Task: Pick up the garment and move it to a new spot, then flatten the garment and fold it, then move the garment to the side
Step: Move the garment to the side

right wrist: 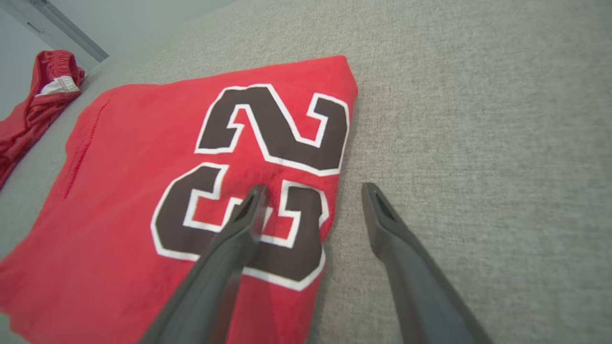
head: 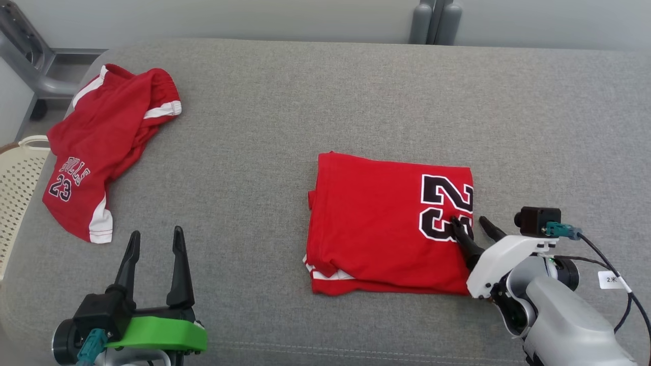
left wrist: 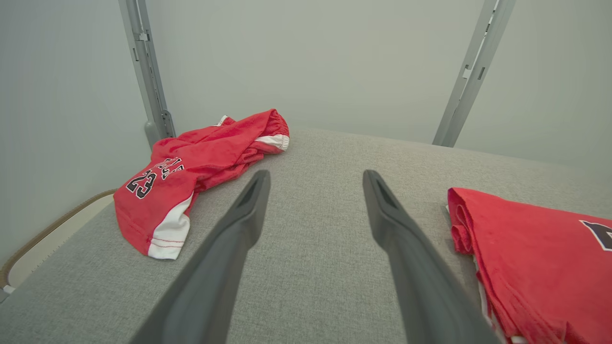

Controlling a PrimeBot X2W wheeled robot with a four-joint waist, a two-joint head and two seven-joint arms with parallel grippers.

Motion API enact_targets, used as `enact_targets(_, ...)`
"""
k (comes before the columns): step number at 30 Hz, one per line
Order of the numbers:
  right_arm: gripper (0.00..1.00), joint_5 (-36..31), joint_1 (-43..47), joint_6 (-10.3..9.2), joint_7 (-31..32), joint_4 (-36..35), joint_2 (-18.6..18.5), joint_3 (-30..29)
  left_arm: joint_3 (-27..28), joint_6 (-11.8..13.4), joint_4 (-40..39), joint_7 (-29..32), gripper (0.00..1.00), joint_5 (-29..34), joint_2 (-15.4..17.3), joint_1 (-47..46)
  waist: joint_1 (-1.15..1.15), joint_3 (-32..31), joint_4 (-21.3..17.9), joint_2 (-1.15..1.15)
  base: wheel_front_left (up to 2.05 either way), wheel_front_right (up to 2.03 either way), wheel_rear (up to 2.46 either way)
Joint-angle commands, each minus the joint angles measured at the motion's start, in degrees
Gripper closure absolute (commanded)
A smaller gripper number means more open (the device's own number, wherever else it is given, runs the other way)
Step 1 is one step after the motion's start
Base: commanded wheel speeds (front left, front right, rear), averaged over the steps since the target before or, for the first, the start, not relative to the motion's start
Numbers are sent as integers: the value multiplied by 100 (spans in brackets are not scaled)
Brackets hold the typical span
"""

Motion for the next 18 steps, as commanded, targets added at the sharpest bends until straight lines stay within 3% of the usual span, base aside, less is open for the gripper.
enact_targets(1,0,140,-68,0,30,64,44,34,2,18,-1,-13,0,6,13,-52,0,26,20,0,0,0,0)
enact_targets(7,0,296,-139,0,127,194,126,238,-15,44,4,-14,0,-9,13,-71,0,52,27,0,0,0,0)
enact_targets(9,100,355,-156,-1,96,229,106,307,-23,51,6,-13,0,-21,13,-72,0,56,26,0,0,0,0)
enact_targets(18,100,522,-377,-1,-151,302,-101,561,27,57,3,-13,0,-37,13,-58,0,67,-65,0,0,0,0)
